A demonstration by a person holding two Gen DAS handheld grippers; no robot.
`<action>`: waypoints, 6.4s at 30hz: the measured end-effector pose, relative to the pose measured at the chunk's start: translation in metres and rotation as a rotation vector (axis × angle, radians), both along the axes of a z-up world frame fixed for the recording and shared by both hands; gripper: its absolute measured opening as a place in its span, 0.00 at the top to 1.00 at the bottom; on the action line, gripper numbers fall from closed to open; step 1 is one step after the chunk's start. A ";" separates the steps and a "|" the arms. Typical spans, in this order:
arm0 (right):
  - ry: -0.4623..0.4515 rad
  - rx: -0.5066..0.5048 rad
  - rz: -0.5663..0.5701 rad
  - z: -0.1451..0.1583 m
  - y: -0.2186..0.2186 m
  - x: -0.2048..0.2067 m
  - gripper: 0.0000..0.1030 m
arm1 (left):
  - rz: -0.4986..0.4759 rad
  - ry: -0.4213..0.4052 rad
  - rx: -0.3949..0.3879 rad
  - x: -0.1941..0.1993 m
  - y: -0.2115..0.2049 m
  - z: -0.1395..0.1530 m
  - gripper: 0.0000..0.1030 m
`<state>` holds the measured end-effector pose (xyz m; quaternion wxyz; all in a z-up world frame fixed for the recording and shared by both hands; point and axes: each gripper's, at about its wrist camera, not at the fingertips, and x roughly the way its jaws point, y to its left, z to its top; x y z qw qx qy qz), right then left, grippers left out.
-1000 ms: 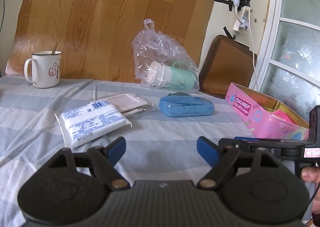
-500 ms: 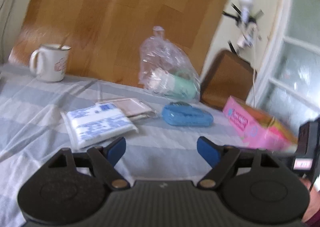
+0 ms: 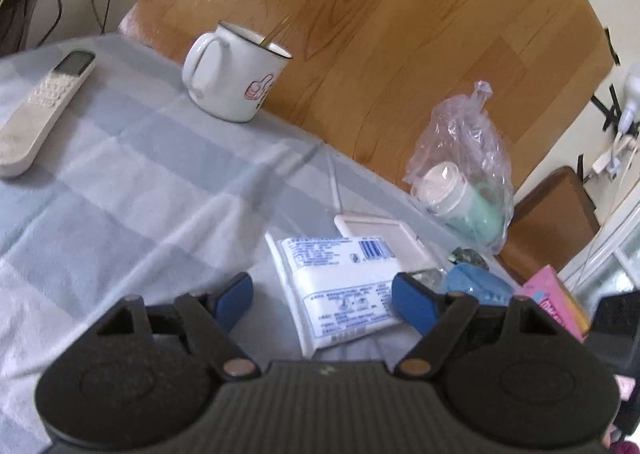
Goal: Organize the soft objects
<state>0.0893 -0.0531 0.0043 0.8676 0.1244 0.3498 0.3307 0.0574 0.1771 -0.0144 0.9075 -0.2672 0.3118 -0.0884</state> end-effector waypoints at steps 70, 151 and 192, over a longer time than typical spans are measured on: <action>-0.033 0.091 -0.222 -0.011 -0.163 -0.149 0.72 | -0.460 -0.052 0.101 -0.057 -0.166 0.005 0.46; -0.520 -0.346 -0.667 0.048 -0.281 -0.138 0.43 | -0.772 -0.267 0.295 0.009 -0.405 0.108 0.28; -0.177 -0.160 -0.430 0.027 -0.158 0.049 0.44 | -0.205 -0.148 0.338 -0.012 -0.149 0.025 0.25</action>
